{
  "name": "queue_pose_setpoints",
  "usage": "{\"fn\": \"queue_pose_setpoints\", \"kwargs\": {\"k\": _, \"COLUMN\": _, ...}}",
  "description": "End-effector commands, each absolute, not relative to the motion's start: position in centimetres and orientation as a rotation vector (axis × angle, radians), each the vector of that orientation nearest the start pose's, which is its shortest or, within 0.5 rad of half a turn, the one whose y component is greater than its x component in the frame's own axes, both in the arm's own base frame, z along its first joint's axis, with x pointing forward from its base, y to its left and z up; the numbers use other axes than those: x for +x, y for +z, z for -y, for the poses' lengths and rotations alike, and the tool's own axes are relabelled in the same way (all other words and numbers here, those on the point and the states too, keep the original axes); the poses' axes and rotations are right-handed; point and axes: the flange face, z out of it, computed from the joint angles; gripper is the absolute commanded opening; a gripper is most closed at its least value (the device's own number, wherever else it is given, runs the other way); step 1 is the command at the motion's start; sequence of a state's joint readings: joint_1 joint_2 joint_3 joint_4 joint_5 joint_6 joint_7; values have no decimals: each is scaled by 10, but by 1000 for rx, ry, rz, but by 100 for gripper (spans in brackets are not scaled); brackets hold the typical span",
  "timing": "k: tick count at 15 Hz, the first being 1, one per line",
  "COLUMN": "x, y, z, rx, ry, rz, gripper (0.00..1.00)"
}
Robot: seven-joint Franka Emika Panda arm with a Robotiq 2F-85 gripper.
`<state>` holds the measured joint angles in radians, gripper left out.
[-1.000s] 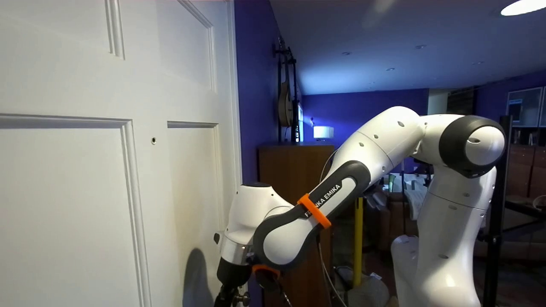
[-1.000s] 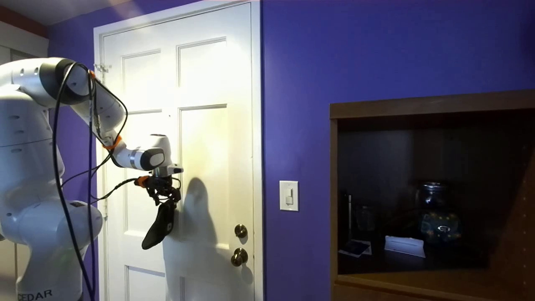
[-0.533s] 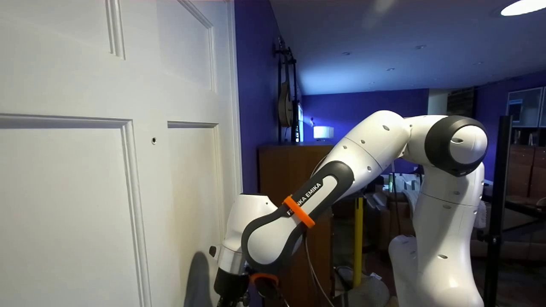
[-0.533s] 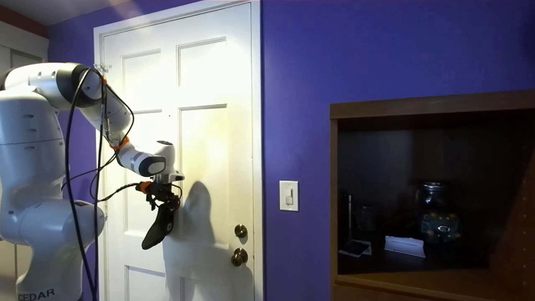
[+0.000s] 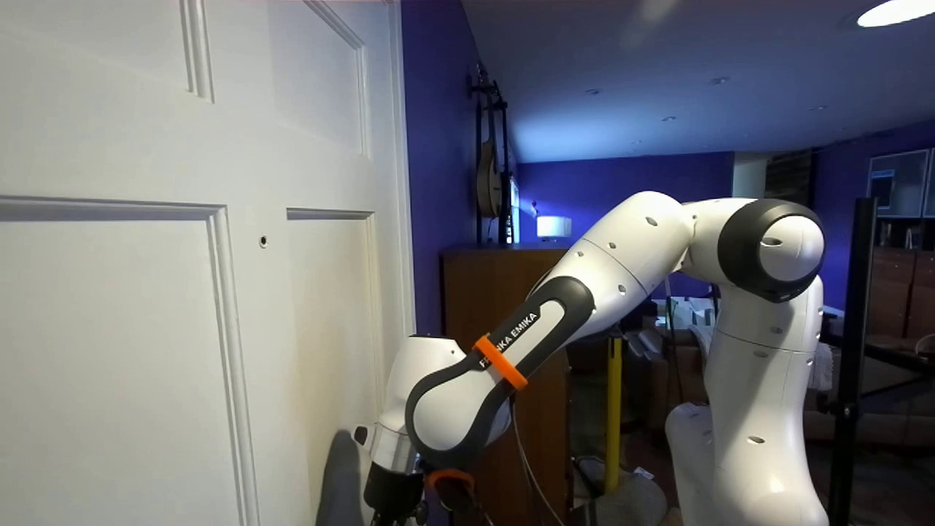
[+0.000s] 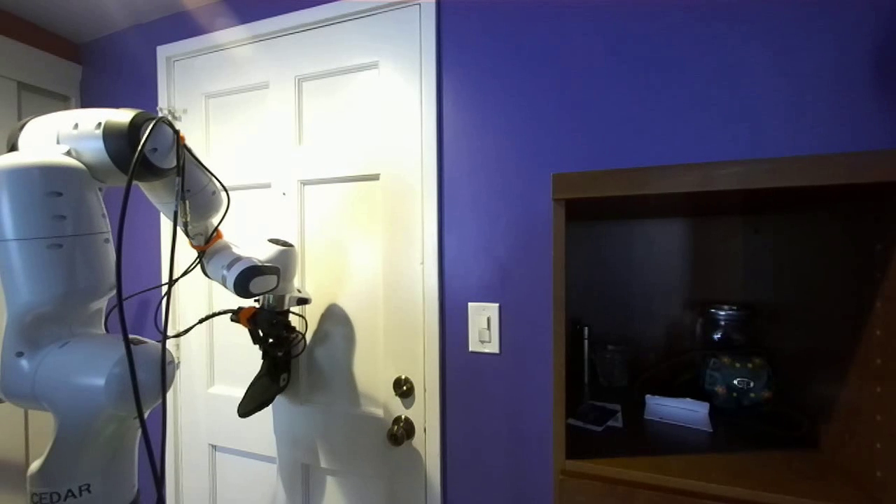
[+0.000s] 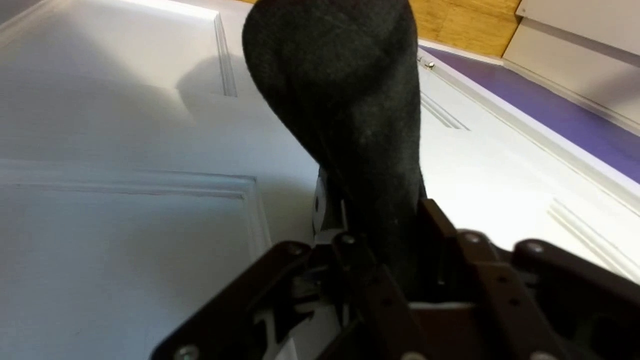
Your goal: Put the black head sock on top of the shelf
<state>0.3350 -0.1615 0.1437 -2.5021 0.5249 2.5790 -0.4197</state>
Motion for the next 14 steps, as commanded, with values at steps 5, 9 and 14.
{"fn": "queue_pose_setpoints", "kwargs": {"k": 5, "x": 421, "y": 382, "z": -211, "rx": -2696, "ry": -330, "rz": 662, "gripper": 0}}
{"fn": "queue_pose_setpoints", "kwargs": {"k": 9, "x": 408, "y": 412, "z": -210, "rx": -2737, "ry": -354, "rz": 646, "gripper": 2}}
{"fn": "queue_pose_setpoints", "kwargs": {"k": 14, "x": 387, "y": 456, "z": -206, "rx": -2859, "ry": -354, "rz": 602, "gripper": 2}}
